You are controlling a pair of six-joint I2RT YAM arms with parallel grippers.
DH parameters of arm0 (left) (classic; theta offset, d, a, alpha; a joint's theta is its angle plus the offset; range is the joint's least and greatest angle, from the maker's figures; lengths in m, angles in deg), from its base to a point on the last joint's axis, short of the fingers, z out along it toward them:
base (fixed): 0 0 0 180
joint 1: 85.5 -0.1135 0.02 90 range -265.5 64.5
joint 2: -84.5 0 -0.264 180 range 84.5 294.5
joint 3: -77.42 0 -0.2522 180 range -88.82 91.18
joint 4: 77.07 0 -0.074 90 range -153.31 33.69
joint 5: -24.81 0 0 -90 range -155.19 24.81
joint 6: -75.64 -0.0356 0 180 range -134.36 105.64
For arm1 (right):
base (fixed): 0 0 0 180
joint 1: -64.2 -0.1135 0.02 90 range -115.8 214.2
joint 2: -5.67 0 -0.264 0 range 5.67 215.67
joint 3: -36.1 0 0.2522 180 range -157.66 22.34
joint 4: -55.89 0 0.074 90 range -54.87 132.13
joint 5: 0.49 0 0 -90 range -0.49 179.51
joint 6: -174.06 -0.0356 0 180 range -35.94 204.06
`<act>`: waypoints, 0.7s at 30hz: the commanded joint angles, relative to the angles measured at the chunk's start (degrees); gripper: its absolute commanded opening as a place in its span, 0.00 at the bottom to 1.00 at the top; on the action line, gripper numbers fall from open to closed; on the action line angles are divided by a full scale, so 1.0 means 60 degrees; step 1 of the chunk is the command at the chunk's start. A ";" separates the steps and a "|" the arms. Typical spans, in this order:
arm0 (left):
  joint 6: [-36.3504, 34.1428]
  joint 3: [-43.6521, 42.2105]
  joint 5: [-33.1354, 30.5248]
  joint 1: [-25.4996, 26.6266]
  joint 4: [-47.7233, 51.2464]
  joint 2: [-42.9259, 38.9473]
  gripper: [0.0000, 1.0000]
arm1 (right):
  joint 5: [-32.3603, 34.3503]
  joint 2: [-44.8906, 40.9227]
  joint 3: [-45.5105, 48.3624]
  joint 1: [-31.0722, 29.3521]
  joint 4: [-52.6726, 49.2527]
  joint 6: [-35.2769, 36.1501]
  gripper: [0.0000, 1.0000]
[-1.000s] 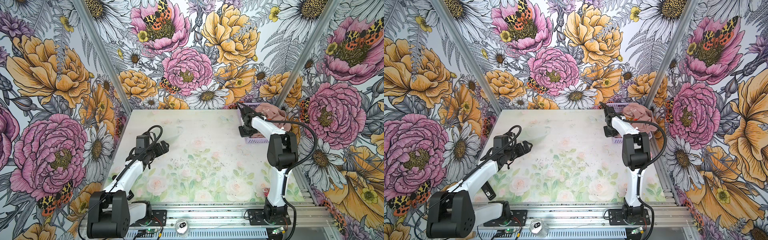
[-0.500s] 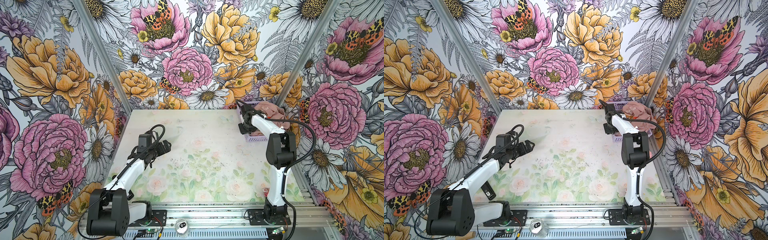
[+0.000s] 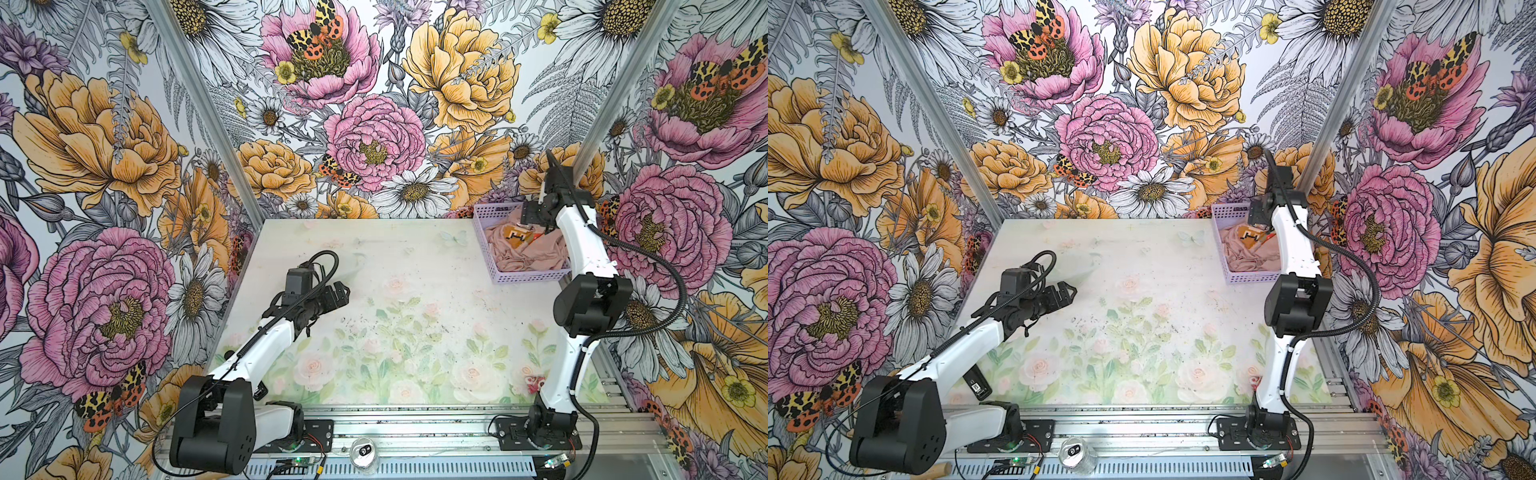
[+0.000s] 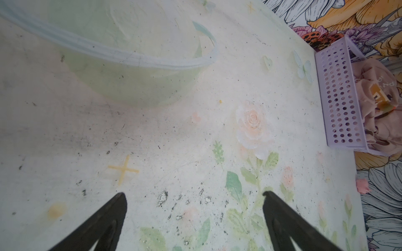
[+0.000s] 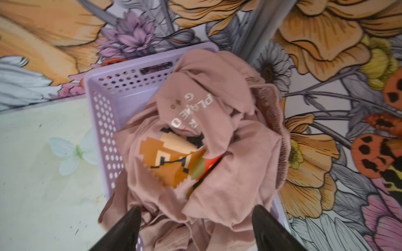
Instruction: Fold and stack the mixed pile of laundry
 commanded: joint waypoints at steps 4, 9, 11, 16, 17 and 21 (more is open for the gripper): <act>0.0095 0.0025 -0.0190 0.0103 -0.0471 0.0058 0.99 | 0.0153 0.2054 -0.1315 0.0190 -0.1083 -0.0239 0.84; 0.0094 0.0086 -0.0180 0.0094 -0.0457 0.0122 0.99 | -0.0336 0.2622 -0.1545 0.0142 -0.1057 -0.0290 0.51; 0.0091 0.0131 -0.0195 0.0095 -0.0438 0.0090 0.99 | -0.0163 0.2401 -0.1555 0.0100 -0.0981 -0.0321 0.24; 0.0116 0.0066 -0.0263 0.0089 -0.0470 0.0006 0.99 | 0.0094 0.1421 -0.1564 -0.0015 -0.0712 -0.0417 0.00; 0.0134 0.0072 -0.0258 0.0098 -0.0493 0.0007 0.99 | 0.0062 0.1178 -0.1557 -0.0028 -0.0664 -0.0428 0.00; 0.0163 0.0076 -0.0240 0.0103 -0.0530 -0.0001 0.99 | -0.0417 0.0244 -0.1726 -0.0084 -0.0625 -0.0527 0.00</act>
